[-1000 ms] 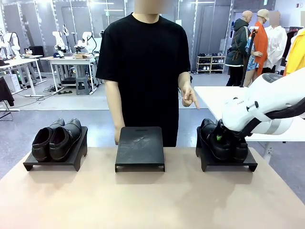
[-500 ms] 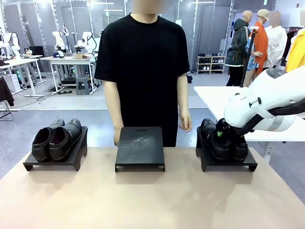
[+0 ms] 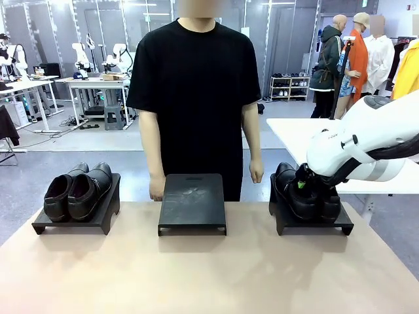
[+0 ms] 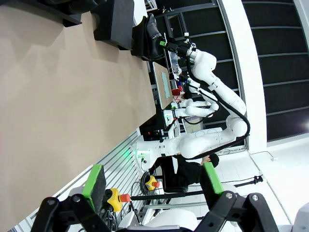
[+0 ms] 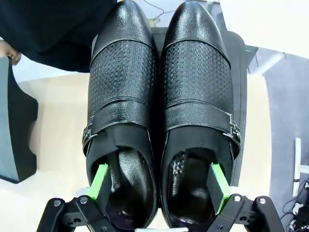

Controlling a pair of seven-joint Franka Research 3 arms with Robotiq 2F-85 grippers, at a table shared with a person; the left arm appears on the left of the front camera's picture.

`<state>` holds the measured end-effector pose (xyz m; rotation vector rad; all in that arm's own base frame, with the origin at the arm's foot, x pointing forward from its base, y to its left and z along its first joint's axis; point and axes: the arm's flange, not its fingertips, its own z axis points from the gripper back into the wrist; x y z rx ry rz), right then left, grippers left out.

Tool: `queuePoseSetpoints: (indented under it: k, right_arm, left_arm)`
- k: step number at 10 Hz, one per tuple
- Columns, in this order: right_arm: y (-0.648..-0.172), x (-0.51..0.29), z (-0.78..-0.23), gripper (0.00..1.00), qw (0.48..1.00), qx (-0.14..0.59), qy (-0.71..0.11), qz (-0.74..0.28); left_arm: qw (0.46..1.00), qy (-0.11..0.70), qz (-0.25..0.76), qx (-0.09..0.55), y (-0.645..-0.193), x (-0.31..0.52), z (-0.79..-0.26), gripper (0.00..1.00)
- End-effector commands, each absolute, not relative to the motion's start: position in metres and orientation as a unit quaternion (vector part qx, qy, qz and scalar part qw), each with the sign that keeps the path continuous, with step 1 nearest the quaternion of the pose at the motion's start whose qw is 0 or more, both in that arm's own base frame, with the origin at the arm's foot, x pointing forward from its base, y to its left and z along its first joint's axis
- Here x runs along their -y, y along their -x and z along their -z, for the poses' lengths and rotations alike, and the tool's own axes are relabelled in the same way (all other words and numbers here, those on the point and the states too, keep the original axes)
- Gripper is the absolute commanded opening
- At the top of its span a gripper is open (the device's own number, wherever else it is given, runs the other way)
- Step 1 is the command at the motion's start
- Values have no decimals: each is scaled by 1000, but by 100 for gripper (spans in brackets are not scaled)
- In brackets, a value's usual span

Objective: Place the shoes on the stand as instructed by the person.
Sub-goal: Pick up another pair of Shoes and place it on the Shoes Stand indicated by the person.

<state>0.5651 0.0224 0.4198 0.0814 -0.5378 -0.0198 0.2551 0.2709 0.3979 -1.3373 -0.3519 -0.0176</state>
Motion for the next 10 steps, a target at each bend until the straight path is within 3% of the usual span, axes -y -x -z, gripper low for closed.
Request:
queuePoseSetpoints:
  k: [1, 2, 3, 7, 10]
  right_arm:
    - [-566, -23, -420, 100, 962, 268, -44, 15]
    - [-565, -22, -420, 100, 963, 266, -40, 10]
    - [-541, -22, -434, 100, 958, 274, -85, -12]
    - [-418, 14, -502, 100, 929, 279, -237, -55]
    - [-339, 58, -500, 100, 895, 215, -379, -90]
  left_arm:
    - [769, 618, 16, 162, -251, -270, -398, 100]
    - [769, 618, 16, 162, -251, -270, -398, 100]
    - [769, 618, 16, 162, -251, -270, -398, 100]
    - [769, 618, 16, 162, -251, -270, -398, 100]
    - [769, 618, 16, 162, -251, -270, -398, 100]
